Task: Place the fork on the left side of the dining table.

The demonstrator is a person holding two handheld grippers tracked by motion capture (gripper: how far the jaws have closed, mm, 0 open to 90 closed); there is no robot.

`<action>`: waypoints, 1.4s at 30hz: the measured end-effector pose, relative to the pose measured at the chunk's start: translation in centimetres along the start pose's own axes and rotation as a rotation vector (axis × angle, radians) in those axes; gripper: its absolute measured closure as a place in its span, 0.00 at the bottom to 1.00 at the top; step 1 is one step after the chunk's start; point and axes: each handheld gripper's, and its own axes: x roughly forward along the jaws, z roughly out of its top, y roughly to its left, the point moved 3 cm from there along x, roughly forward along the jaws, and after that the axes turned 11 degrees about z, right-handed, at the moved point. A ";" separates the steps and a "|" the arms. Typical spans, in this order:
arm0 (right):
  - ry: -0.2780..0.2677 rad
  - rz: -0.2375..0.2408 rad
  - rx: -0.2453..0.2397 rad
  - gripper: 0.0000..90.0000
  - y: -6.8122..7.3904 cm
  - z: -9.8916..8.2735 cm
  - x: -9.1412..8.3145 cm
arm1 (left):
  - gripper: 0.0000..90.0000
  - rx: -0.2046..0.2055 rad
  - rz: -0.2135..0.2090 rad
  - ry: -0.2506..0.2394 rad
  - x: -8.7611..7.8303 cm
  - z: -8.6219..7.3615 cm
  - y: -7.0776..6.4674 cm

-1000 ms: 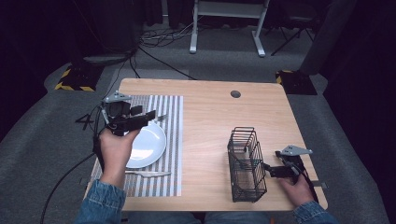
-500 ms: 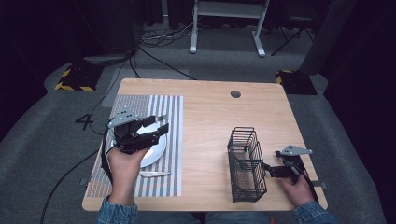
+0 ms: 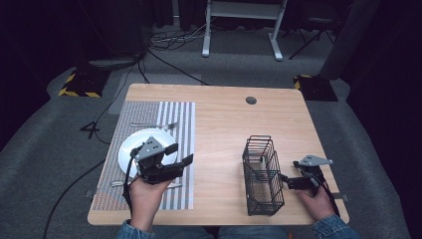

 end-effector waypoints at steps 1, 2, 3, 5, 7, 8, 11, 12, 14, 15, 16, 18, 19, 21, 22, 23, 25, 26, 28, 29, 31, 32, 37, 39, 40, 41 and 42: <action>0.000 0.000 0.000 0.16 0.0 0.0 0.0 | 0.38 0.000 0.000 0.000 0.0 0.0 0.0; 0.000 0.001 -0.001 0.16 0.0 0.0 0.0 | 0.38 0.018 0.007 0.016 0.6 -0.7 -0.5; 0.000 0.001 -0.002 0.16 0.0 0.0 0.0 | 0.38 0.026 0.007 0.027 0.9 -1.1 -0.8; 0.001 0.004 -0.004 0.16 0.0 0.0 0.0 | 0.38 0.037 -0.001 0.050 1.4 -1.8 -1.2; 0.001 0.005 -0.006 0.16 0.0 0.0 0.0 | 0.38 0.042 -0.010 0.068 2.0 -2.4 -1.5; 0.001 0.005 -0.006 0.16 0.0 0.0 0.0 | 0.38 0.042 -0.010 0.068 2.0 -2.4 -1.5; 0.002 0.006 -0.008 0.16 0.0 0.0 0.0 | 0.38 0.070 -0.032 0.123 3.2 -3.9 -2.5; 0.002 0.006 -0.008 0.16 0.0 0.0 0.0 | 0.39 0.070 -0.032 0.123 3.2 -3.9 -2.5; 0.002 0.006 -0.008 0.16 0.0 0.0 0.0 | 0.38 0.082 -0.040 0.147 3.7 -4.4 -2.8; 0.002 0.006 -0.008 0.16 0.0 0.0 0.0 | 0.38 0.087 -0.052 0.169 4.2 -4.9 -3.1; 0.002 0.006 -0.008 0.16 0.0 0.0 0.0 | 0.38 0.087 -0.052 0.169 4.2 -4.9 -3.1; 0.002 0.006 -0.008 0.16 0.0 0.0 0.0 | 0.38 0.095 -0.056 0.185 4.7 -5.4 -3.5; 0.002 0.006 -0.008 0.16 0.0 0.0 0.0 | 0.38 0.100 -0.053 0.194 5.3 -5.9 -3.9; 0.002 0.007 -0.008 0.16 0.0 0.0 0.0 | 0.38 0.106 -0.053 0.207 5.6 -6.2 -4.2; 0.002 0.007 -0.009 0.16 0.0 0.0 0.0 | 0.38 0.116 -0.055 0.216 5.9 -6.4 -4.4; 0.002 0.009 -0.010 0.16 0.0 0.0 0.0 | 0.38 0.117 -0.057 0.226 6.2 -6.6 -4.7; 0.003 0.010 -0.010 0.16 0.0 0.0 0.0 | 0.38 0.131 -0.070 0.245 6.9 -7.1 -5.3; 0.003 0.010 -0.010 0.16 0.0 0.0 0.0 | 0.38 0.131 -0.070 0.245 6.9 -7.1 -5.3; 0.002 0.010 -0.010 0.16 0.0 0.0 0.0 | 0.38 0.151 -0.077 0.268 7.6 -7.7 -6.0; 0.003 0.009 -0.011 0.16 0.0 0.0 0.0 | 0.38 0.158 -0.076 0.275 7.8 -7.9 -6.2; 0.003 0.009 -0.011 0.16 0.0 0.0 0.0 | 0.38 0.163 -0.082 0.290 8.3 -8.3 -6.7; 0.003 0.010 -0.011 0.16 0.0 0.0 0.0 | 0.38 0.163 -0.082 0.290 8.3 -8.3 -6.7; 0.003 0.011 -0.012 0.16 0.0 0.0 0.0 | 0.38 0.212 -0.096 0.327 9.4 -9.2 -7.8; 0.003 0.011 -0.012 0.16 0.0 0.0 0.0 | 0.38 0.226 -0.098 0.337 9.7 -9.4 -8.1; 0.003 0.011 -0.012 0.16 0.0 0.0 0.0 | 0.38 0.237 -0.094 0.342 9.9 -9.6 -8.2; 0.003 0.010 -0.012 0.16 0.0 0.0 0.0 | 0.38 0.263 -0.083 0.352 10.3 -9.9 -8.6; 0.003 0.011 -0.012 0.16 0.0 0.0 0.0 | 0.38 0.277 -0.079 0.358 10.4 -10.1 -8.7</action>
